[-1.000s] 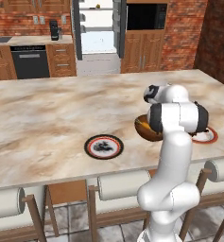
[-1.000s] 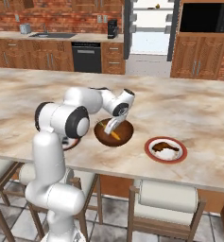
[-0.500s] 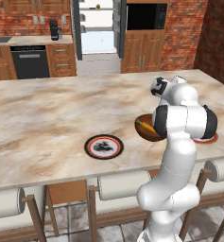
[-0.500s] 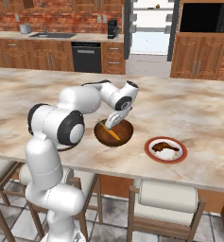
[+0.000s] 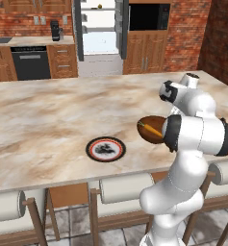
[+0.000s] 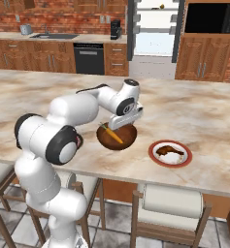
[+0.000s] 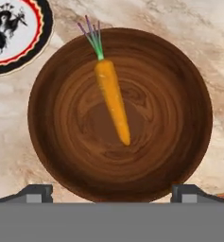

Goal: Pick the chicken drumstick and carrot from their plates and place them in the bowl. Then put the bowl in the fridge.

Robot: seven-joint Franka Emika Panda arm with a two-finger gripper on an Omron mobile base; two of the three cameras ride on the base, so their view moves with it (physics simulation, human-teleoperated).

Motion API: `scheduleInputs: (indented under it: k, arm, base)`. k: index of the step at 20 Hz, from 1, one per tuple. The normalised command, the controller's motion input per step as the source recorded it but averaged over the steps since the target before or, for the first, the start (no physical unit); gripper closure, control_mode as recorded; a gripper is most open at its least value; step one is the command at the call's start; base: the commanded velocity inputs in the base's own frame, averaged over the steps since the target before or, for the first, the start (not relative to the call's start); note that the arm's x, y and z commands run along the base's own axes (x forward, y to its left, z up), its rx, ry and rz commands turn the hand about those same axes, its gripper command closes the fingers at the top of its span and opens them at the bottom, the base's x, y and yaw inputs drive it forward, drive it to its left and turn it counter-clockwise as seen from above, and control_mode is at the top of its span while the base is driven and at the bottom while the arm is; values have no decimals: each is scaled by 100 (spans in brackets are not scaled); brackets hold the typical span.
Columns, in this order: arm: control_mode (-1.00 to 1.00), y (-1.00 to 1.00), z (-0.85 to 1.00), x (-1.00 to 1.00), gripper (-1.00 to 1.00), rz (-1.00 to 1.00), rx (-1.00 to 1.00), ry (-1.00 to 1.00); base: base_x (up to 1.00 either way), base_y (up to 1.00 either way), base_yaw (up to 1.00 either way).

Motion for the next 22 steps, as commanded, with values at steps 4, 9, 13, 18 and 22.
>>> scheduleInputs:
  k: [4, 9, 13, 18, 22]
  arm:
    - [-100, -46, 28, -27, -100, -36, -10, 0]
    - [-100, -51, 25, -12, -100, -43, -3, 1]
    - [-100, -46, 17, -5, -100, -52, 0, 8]
    - [-100, -49, 6, -2, -100, -52, 0, 1]
    - [-100, -35, 0, 0, -100, -66, 0, 0]
  base:
    - [0, 0, 0]
    - [0, 0, 0]
    - [0, 0, 0]
    - [0, 0, 0]
    - [0, 0, 0]
